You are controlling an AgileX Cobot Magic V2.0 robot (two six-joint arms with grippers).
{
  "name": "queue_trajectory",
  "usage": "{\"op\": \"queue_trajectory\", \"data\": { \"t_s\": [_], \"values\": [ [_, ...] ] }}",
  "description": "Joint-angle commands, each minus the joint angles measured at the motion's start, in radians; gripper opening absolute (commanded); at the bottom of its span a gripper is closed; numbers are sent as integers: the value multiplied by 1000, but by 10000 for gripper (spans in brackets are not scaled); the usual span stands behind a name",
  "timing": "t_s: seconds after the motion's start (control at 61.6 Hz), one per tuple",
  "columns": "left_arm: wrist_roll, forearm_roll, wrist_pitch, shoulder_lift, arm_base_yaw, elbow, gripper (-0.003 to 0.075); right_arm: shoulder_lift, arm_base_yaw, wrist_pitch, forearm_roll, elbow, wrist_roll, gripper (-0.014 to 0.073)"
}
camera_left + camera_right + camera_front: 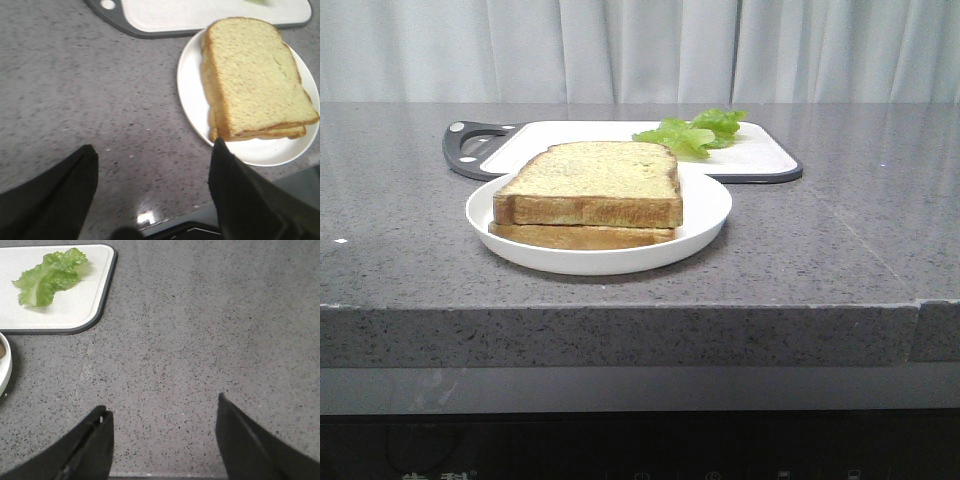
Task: Left arm grabs bread, right arm adds lettuce
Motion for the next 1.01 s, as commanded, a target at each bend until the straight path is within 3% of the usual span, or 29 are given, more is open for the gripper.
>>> {"op": "queue_trajectory", "data": {
  "t_s": [0.0, 0.114, 0.422, 0.681, 0.99],
  "values": [
    [7, -59, -36, 86, -65, -89, 439, 8, -8, -69, -7, -34, -4, 468],
    [7, -94, -4, 228, -126, -178, 436, 8, -8, -70, -7, -34, -4, 468],
    [11, -176, 91, 490, -137, -366, 436, 8, -8, -73, -7, -34, -4, 468],
    [123, -335, 110, 576, -137, -397, 417, 8, -8, -73, -7, -34, -4, 468],
    [127, -342, 120, 587, -137, -397, 321, 8, -8, -73, -7, -34, -4, 468]
  ]
}}
